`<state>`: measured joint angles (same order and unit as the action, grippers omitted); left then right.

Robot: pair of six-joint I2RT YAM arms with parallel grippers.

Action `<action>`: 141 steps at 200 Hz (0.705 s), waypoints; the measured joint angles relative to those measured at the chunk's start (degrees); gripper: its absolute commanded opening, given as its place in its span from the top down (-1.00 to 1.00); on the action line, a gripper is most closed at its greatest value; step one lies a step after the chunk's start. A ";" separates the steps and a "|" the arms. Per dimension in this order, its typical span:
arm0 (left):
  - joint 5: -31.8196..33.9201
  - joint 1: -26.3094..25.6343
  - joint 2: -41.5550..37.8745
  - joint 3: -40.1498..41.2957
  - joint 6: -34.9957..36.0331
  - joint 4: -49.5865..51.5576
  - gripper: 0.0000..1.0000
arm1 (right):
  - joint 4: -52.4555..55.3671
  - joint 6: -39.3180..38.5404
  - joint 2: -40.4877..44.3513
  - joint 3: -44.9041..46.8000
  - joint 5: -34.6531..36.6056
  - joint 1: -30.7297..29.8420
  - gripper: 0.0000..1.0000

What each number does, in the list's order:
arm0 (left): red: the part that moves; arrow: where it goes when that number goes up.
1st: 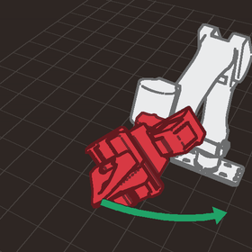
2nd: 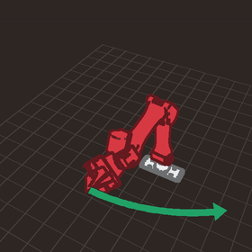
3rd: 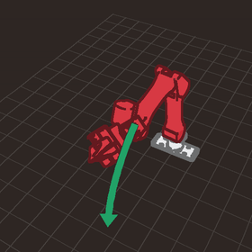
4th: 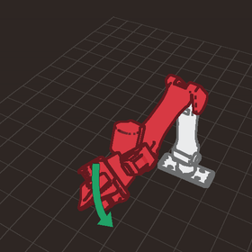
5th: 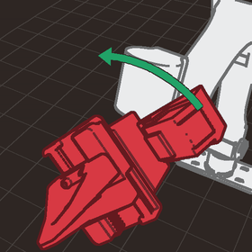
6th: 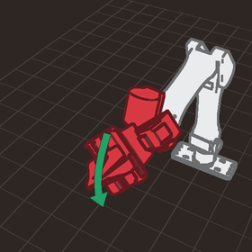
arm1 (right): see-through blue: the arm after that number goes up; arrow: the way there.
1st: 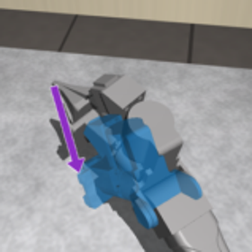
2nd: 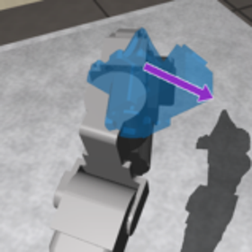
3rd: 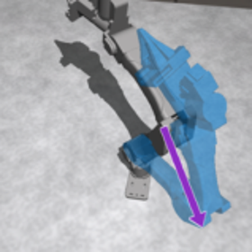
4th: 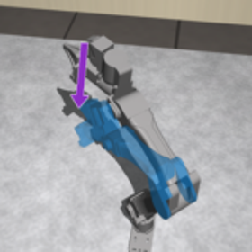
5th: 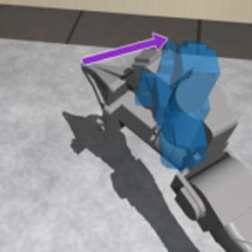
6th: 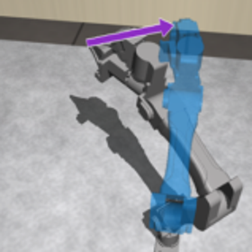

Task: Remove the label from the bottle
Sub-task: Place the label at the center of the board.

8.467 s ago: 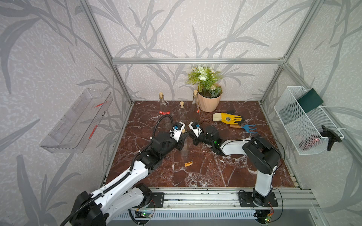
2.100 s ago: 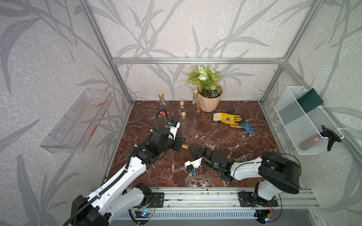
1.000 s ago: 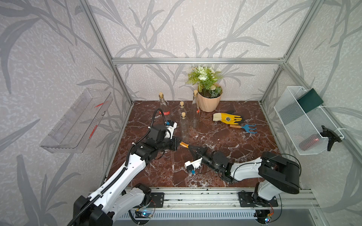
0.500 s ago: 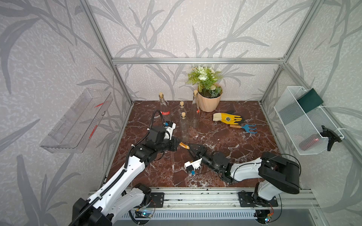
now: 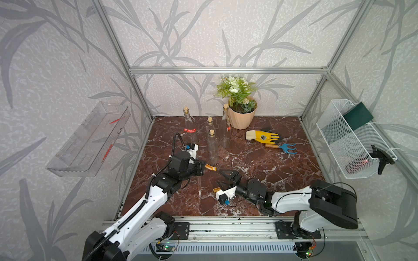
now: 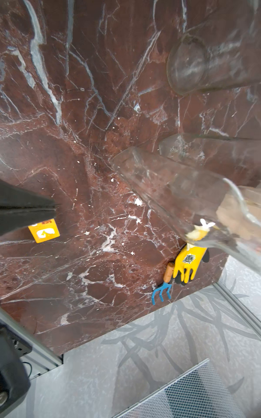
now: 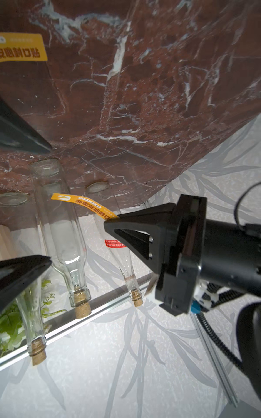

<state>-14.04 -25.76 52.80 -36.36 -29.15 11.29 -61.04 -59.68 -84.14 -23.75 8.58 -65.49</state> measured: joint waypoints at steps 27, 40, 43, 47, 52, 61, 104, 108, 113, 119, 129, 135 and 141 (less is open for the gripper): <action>1.25 0.00 -0.20 2.43 -1.64 -4.22 1.00 | 11.28 11.41 8.15 -1.51 -1.16 0.00 -0.45; 2.01 0.00 -0.20 3.67 -2.60 -5.62 1.00 | 16.02 16.76 10.23 -2.58 -0.98 -0.04 -0.45; 2.19 0.00 -0.20 3.96 -2.84 -5.88 1.00 | 16.98 17.84 10.60 -2.80 -0.90 -0.04 -0.45; 2.40 0.00 -0.20 4.28 -3.04 -6.21 1.00 | 18.40 19.50 11.08 -3.04 -0.68 -0.04 -0.45; 2.71 0.00 -0.20 4.68 -3.43 -6.75 1.00 | 20.17 21.29 11.61 -3.30 -0.35 -0.04 -0.44; 3.37 0.00 -0.20 5.33 -4.00 -7.58 1.00 | 23.12 24.44 12.41 -3.58 0.48 -0.04 -0.45; 6.03 0.00 -0.04 8.46 -6.32 -10.84 1.00 | 33.94 37.20 14.86 -3.89 2.78 0.17 -0.41; 6.21 0.00 0.02 8.66 -6.47 -11.10 1.00 | 34.36 37.94 14.88 -3.89 2.78 0.22 -0.40; 6.49 0.00 0.15 8.96 -6.71 -11.61 1.00 | 34.93 39.12 14.88 -3.89 2.75 0.37 -0.39; 6.80 0.00 0.31 9.46 -7.04 -12.33 1.00 | 35.69 40.41 14.86 -3.89 2.71 0.55 -0.37; 7.32 0.00 0.55 10.38 -7.63 -13.49 1.00 | 36.72 42.58 14.82 -3.89 2.10 0.96 -0.32; 7.67 0.00 0.74 10.97 -8.00 -14.10 1.00 | 37.13 43.76 14.75 -3.89 1.68 1.20 -0.29; 8.07 0.00 1.01 11.63 -8.46 -14.82 1.00 | 37.51 44.89 14.60 -3.91 1.16 1.53 -0.26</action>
<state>-5.98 -25.76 53.80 -24.73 -37.60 -3.53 -23.53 -14.79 -69.54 -27.66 9.74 -63.96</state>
